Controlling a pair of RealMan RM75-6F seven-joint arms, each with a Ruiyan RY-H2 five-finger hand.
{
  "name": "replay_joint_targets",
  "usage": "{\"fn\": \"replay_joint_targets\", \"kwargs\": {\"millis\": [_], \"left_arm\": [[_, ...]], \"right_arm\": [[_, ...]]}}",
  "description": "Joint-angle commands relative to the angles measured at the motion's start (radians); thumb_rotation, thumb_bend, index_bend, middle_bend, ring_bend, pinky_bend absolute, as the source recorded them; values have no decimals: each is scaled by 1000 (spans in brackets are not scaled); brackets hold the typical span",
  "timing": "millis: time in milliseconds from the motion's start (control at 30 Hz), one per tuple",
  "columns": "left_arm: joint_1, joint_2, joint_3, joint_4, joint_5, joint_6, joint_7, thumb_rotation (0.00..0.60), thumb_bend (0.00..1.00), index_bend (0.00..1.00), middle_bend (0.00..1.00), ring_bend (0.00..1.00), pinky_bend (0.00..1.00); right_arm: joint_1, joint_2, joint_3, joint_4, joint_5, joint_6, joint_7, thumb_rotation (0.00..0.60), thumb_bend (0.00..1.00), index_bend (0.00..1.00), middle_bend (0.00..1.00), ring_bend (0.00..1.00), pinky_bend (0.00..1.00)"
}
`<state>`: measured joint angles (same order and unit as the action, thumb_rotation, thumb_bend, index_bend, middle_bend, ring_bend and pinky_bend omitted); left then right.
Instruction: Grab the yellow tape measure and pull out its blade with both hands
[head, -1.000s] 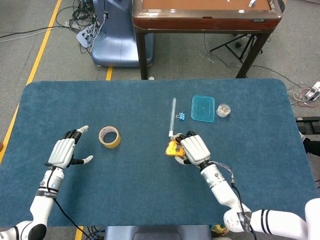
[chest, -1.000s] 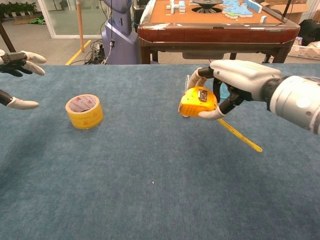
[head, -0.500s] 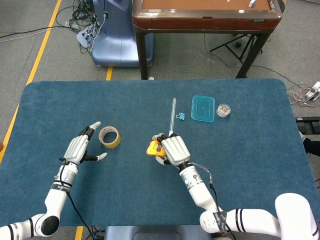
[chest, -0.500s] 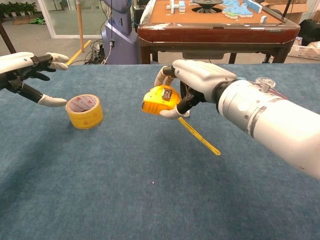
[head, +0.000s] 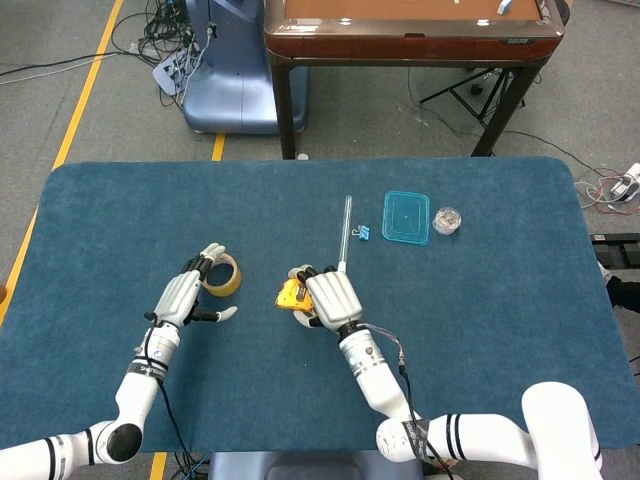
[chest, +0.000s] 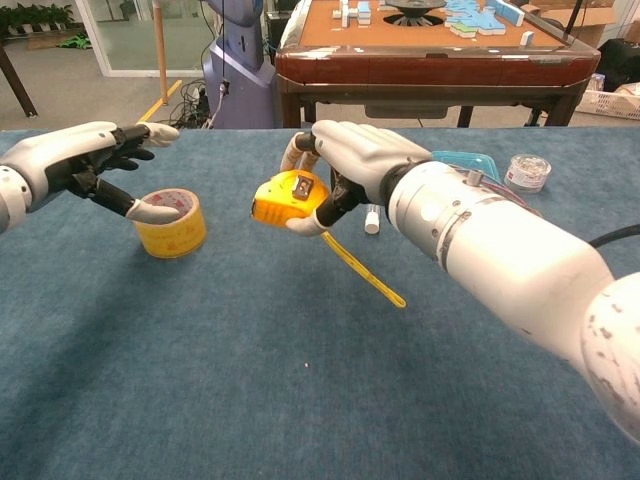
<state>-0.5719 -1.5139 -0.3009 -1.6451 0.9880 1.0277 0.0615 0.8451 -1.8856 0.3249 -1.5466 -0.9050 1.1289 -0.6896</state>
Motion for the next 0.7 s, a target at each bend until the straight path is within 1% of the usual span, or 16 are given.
{"fn": "replay_joint_targets", "kwargs": {"millis": [33, 300, 500, 700], "left_arm": [[-14, -19, -3, 8, -8, -1, -1, 600, 166, 0, 0, 0, 0], [-37, -49, -6, 17, -30, -4, 3, 600, 166, 0, 0, 0, 0], [-51, -67, -11, 22, -56, -10, 0, 600, 166, 0, 0, 0, 0], [-63, -92, -15, 43, -76, -12, -5, 600, 166, 0, 0, 0, 0]], "right_arm": [[10, -9, 8, 11, 10, -2, 0, 600, 784, 611, 668, 567, 349], [31, -29, 19, 46, 28, -7, 10, 600, 783, 611, 668, 567, 349], [37, -55, 12, 75, 27, 2, 22, 600, 784, 615, 668, 567, 349], [45, -79, 19, 110, 37, 5, 30, 600, 784, 616, 667, 567, 349]]}}
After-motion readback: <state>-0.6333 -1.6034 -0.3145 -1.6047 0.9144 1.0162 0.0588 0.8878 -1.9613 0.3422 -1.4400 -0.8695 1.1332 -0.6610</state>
